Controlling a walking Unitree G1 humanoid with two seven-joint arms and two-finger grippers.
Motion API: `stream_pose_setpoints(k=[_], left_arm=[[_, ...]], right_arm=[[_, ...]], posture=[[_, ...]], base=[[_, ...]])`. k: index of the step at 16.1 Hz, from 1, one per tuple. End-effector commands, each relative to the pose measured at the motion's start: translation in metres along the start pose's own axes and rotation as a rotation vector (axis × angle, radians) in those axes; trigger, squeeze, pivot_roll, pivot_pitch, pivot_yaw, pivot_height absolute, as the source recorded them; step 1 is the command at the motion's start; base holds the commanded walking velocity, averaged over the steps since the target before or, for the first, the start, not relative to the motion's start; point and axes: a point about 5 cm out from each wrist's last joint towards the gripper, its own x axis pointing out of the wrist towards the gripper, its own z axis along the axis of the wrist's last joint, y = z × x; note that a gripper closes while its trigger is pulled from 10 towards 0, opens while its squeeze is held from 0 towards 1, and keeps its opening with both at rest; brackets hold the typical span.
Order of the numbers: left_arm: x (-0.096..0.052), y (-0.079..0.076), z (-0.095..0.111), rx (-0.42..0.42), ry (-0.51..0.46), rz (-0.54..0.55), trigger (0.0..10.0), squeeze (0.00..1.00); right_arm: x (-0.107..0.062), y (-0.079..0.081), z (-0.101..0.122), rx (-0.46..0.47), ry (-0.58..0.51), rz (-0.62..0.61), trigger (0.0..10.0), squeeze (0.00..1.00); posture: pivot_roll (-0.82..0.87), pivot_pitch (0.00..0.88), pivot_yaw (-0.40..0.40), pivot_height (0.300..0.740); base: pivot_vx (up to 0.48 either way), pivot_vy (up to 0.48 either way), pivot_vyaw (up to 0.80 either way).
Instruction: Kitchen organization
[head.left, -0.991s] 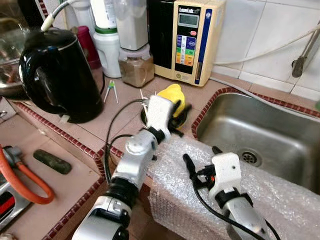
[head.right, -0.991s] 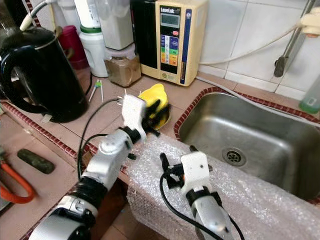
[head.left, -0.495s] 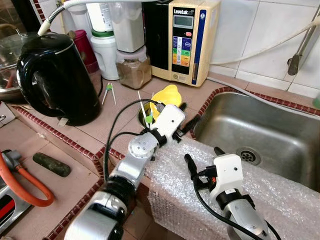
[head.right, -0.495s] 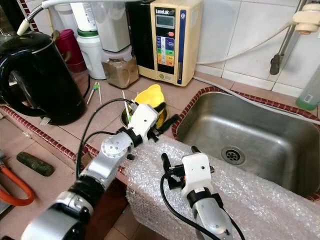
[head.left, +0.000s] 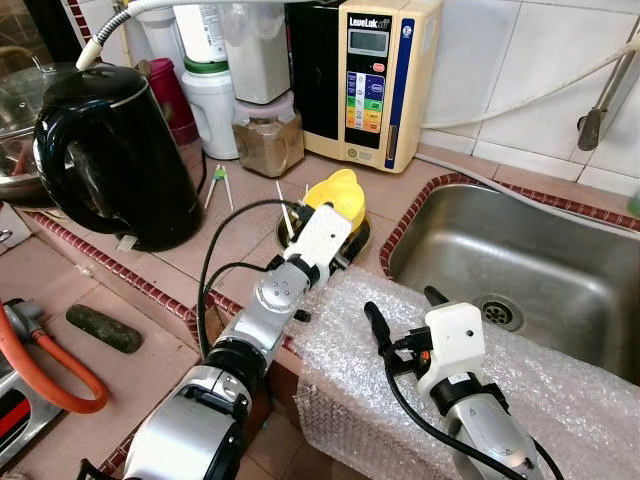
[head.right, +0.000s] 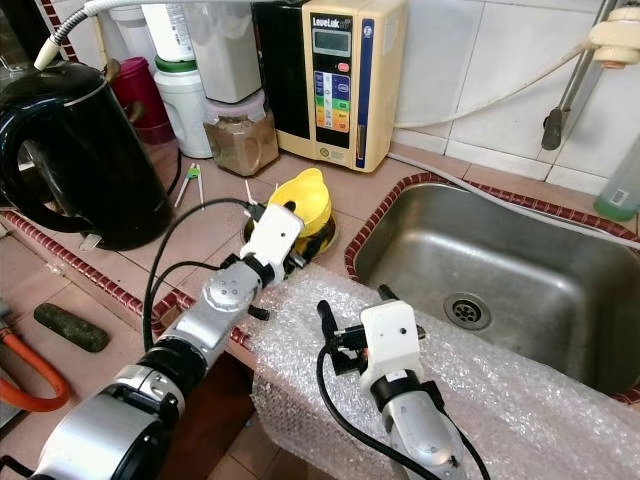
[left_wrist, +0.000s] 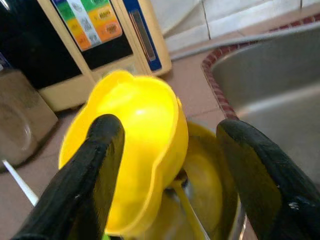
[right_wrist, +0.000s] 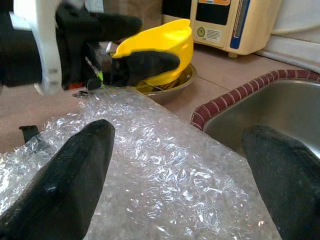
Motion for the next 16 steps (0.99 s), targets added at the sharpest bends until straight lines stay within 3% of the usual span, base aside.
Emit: stream_pose_setpoints(k=[1, 7, 8, 10, 16], left_arm=[[0.002, 0.001, 0.002, 0.006, 0.013, -0.018, 10.0, 0.00], [0.007, -0.009, -0.001, 0.040, 0.056, -0.095, 10.0, 0.00], [0.007, -0.013, -0.002, 0.049, 0.064, -0.115, 7.1, 0.00], [0.007, -0.018, -0.004, 0.068, 0.070, -0.148, 0.0, 0.00], [0.006, -0.021, -0.004, 0.099, 0.059, -0.173, 0.0, 0.00]], right_arm=[[-0.001, 0.001, 0.006, 0.003, -0.022, 0.003, 10.0, 0.00], [-0.001, 0.000, 0.007, 0.002, -0.021, -0.009, 10.0, 0.00], [-0.001, 0.000, 0.007, 0.003, -0.021, -0.011, 10.0, 0.00], [0.000, 0.000, 0.007, 0.003, -0.020, -0.011, 10.0, 0.00], [0.004, -0.003, 0.008, -0.009, -0.021, -0.014, 10.0, 0.00]], posture=[[-0.06, 0.000, 0.073, 0.740], [-0.07, 0.000, 0.084, 0.740], [-0.07, 0.000, 0.085, 0.740], [-0.07, 0.000, 0.084, 0.740], [-0.06, 0.000, 0.075, 0.740]], base=[[0.000, 0.000, 0.00], [0.000, 0.000, 0.00], [0.000, 0.000, 0.00], [0.000, 0.000, 0.00], [0.000, 0.000, 0.00]])
